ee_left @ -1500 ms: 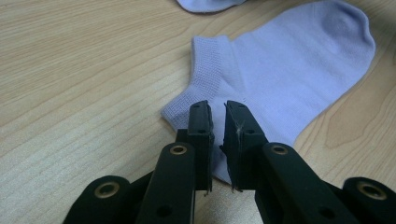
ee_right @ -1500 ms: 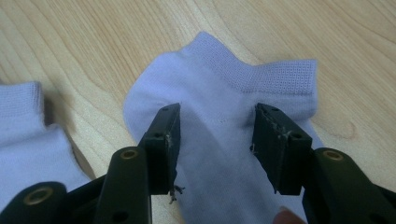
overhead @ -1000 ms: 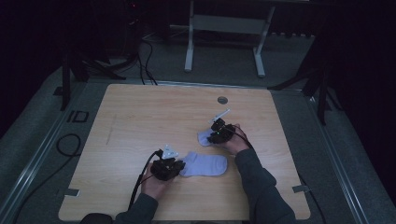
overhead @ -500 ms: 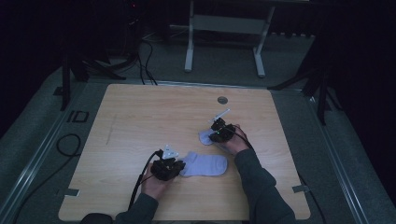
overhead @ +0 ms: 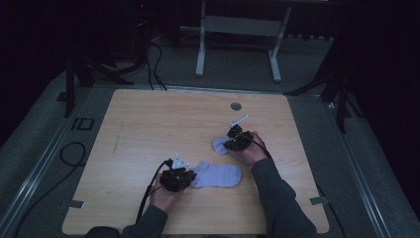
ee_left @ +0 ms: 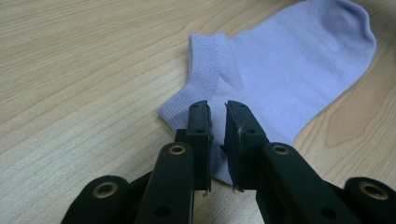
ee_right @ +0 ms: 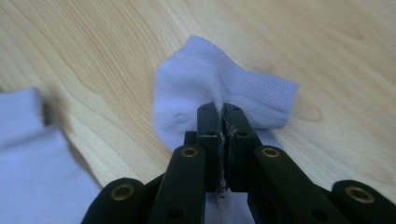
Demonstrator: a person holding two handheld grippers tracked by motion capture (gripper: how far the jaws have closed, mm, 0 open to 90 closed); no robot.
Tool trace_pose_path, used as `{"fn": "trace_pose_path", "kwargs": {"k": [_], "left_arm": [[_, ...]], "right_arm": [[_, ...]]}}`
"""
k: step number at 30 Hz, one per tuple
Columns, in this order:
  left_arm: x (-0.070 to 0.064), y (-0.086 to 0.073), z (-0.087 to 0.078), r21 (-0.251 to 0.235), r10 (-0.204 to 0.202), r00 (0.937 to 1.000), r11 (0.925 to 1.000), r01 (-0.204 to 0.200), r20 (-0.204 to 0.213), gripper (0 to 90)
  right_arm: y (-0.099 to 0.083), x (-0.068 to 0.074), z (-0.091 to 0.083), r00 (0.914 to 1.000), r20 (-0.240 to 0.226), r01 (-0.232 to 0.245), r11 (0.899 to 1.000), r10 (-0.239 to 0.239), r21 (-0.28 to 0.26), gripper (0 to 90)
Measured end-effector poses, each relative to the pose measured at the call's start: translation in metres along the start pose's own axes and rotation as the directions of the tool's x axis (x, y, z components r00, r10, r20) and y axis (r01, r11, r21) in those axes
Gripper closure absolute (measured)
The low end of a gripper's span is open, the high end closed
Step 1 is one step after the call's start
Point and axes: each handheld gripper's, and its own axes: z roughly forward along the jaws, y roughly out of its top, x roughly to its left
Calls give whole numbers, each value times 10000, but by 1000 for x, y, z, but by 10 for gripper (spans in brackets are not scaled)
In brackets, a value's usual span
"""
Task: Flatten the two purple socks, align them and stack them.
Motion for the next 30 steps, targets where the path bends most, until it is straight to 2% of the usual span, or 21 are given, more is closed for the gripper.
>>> {"fn": "trace_pose_path", "kwargs": {"k": [2,3,9,17,23,26,30], "left_arm": [[0,0,0,0,0,10000,10000,0,0,800],[0,0,0,3,0,10000,10000,0,-16,800],[0,0,-1,-19,-5,10000,10000,5,-40,801],[1,0,-1,-20,-13,10000,10000,13,-55,804],[0,0,0,6,11,10000,10000,-11,-48,805],[0,0,0,8,21,10000,10000,-21,-52,806],[0,0,0,2,33,10000,10000,-33,-54,805]], "right_arm": [[0,-1,-4,10000,-33,-60,9999,60,-135,869],[0,-3,-11,9999,-97,-131,9993,127,-350,869],[-3,-3,-27,9995,-222,-222,9974,207,-682,869],[-11,1,-55,9996,-260,-100,9915,66,-1301,869],[-13,6,-81,9988,-468,37,9781,-137,-2080,868],[-13,10,-89,9985,-455,180,9738,-290,-2269,869],[-12,21,-105,9964,-506,519,9597,-684,-2762,868]]}}
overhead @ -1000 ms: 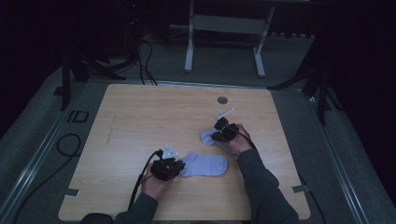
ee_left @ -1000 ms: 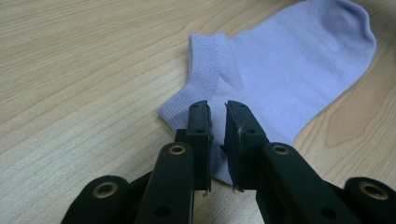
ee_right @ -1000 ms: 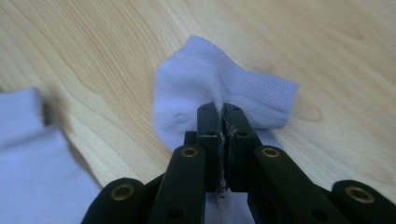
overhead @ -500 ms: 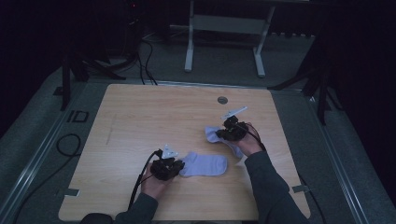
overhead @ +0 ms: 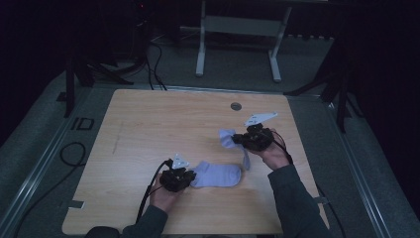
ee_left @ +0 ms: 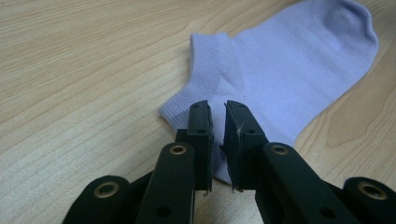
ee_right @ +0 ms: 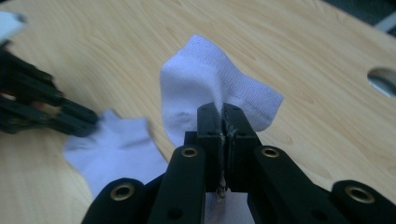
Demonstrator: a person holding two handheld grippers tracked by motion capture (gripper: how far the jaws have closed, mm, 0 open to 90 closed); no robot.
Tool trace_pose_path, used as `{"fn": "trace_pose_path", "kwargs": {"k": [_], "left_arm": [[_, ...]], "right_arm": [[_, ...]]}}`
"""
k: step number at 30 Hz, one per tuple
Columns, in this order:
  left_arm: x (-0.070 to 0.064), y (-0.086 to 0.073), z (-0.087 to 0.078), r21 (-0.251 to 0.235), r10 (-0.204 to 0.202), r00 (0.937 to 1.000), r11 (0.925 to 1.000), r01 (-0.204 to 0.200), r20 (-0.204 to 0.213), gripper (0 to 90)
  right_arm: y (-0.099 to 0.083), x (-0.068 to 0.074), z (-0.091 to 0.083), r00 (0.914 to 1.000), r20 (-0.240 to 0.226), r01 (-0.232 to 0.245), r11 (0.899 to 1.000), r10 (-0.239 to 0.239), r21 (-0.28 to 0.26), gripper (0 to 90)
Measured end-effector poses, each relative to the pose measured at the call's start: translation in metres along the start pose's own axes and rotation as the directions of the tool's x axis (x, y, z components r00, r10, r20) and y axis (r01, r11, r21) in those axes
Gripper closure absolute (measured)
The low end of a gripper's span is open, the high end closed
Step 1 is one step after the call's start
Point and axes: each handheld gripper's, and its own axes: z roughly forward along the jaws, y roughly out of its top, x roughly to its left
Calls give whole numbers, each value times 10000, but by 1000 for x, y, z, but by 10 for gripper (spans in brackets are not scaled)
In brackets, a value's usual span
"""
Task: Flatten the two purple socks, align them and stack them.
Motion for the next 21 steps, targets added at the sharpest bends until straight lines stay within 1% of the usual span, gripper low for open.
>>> {"fn": "trace_pose_path", "kwargs": {"k": [2,3,4,8,15,21], "left_arm": [[0,0,0,-19,-24,10000,10000,24,-1,805],[0,0,0,-28,-27,10000,10000,27,0,805],[0,0,0,-25,-28,10000,10000,28,-1,805],[-1,0,0,-4,-26,10000,10000,26,3,805],[0,0,0,-22,-37,10000,10000,37,9,806],[0,0,0,-44,-35,10000,10000,35,-3,806]], "right_arm": [[1,2,-2,10000,-30,74,10000,-74,-48,868],[2,6,-4,9998,-71,178,9998,-179,-105,868],[2,11,-7,9991,-132,393,9990,-396,-197,867],[3,20,-11,9967,-283,749,9967,-758,-315,867],[2,26,-8,9940,-490,962,9946,-980,-384,866],[-2,32,2,9917,-662,1091,9939,-1100,-171,864]]}}
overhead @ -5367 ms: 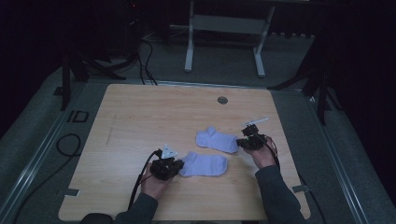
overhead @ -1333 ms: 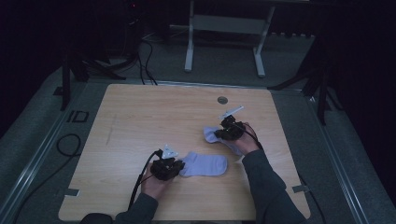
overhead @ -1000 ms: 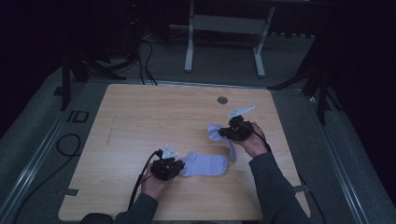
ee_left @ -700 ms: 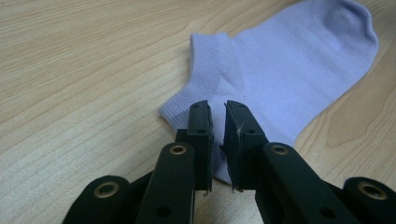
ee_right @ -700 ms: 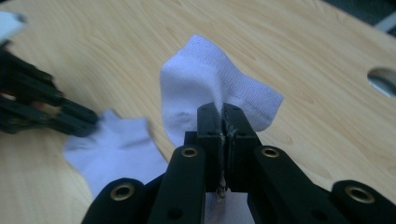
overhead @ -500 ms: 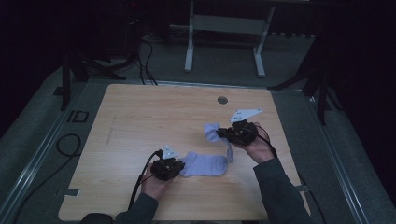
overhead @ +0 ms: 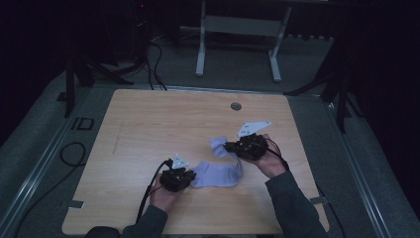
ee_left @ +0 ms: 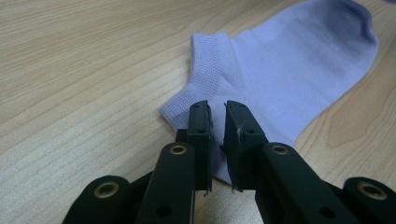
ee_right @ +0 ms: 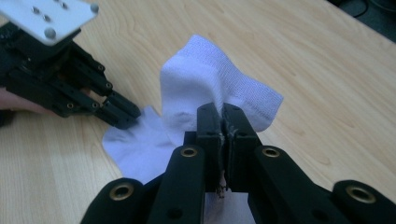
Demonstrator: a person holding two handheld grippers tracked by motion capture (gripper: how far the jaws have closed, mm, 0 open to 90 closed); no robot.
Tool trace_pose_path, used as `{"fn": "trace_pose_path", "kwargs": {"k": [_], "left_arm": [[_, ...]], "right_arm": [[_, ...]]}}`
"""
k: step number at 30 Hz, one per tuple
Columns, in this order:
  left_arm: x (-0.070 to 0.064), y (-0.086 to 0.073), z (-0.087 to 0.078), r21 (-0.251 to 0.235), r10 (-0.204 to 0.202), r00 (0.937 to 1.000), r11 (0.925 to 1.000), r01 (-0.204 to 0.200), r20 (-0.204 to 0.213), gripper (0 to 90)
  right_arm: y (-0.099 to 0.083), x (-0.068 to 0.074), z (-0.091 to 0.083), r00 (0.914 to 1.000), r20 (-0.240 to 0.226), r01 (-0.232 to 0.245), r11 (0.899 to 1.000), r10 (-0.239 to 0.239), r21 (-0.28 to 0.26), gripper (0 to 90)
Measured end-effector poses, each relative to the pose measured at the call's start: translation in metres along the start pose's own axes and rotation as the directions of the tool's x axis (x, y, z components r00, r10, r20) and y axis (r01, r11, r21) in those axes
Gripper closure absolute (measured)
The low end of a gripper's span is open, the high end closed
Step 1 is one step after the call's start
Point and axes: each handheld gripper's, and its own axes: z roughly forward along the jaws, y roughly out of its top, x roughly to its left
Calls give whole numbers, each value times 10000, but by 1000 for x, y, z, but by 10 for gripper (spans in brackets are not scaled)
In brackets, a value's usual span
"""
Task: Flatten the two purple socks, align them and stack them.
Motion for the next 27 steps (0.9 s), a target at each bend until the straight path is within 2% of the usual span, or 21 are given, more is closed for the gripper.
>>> {"fn": "trace_pose_path", "kwargs": {"k": [18,27], "left_arm": [[0,0,2,153,-1,10000,9999,0,44,806],[0,0,2,159,8,10000,9999,-8,50,805]], "right_arm": [[-10,11,25,9992,-358,203,9991,-190,360,865],[-2,9,13,9993,-239,299,9995,-299,25,865]]}}
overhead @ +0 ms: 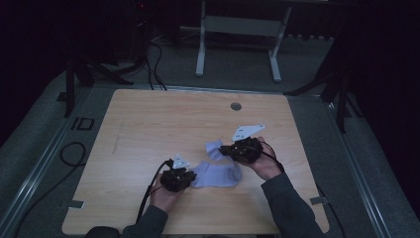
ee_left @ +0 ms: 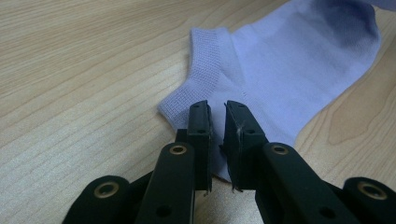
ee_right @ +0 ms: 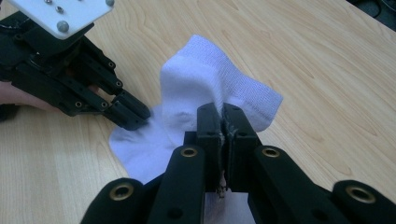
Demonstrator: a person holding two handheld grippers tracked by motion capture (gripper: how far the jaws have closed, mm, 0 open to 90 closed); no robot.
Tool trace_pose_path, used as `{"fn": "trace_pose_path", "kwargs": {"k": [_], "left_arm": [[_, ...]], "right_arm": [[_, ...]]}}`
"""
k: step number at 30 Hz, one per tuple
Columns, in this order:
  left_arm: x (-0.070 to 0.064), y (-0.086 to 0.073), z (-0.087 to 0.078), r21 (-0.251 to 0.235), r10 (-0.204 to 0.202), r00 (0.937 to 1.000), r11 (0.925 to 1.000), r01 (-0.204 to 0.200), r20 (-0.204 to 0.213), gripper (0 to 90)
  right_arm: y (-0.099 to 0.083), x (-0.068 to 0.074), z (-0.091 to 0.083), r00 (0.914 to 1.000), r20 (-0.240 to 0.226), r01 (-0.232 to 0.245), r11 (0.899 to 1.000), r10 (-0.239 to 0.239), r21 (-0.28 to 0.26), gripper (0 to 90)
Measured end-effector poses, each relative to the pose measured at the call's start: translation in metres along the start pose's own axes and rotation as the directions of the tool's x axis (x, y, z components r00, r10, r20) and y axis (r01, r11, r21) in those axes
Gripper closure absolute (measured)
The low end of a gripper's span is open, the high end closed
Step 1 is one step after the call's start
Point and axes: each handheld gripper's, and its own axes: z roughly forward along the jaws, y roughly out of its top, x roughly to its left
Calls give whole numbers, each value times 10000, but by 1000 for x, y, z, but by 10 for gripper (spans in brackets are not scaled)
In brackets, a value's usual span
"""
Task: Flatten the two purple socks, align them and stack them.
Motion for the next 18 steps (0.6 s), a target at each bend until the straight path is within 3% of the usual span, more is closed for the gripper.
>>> {"fn": "trace_pose_path", "kwargs": {"k": [18], "left_arm": [[0,0,0,-39,-18,10000,10000,18,-32,805]], "right_arm": [[-1,4,8,10000,-69,53,10000,-53,38,865]]}}
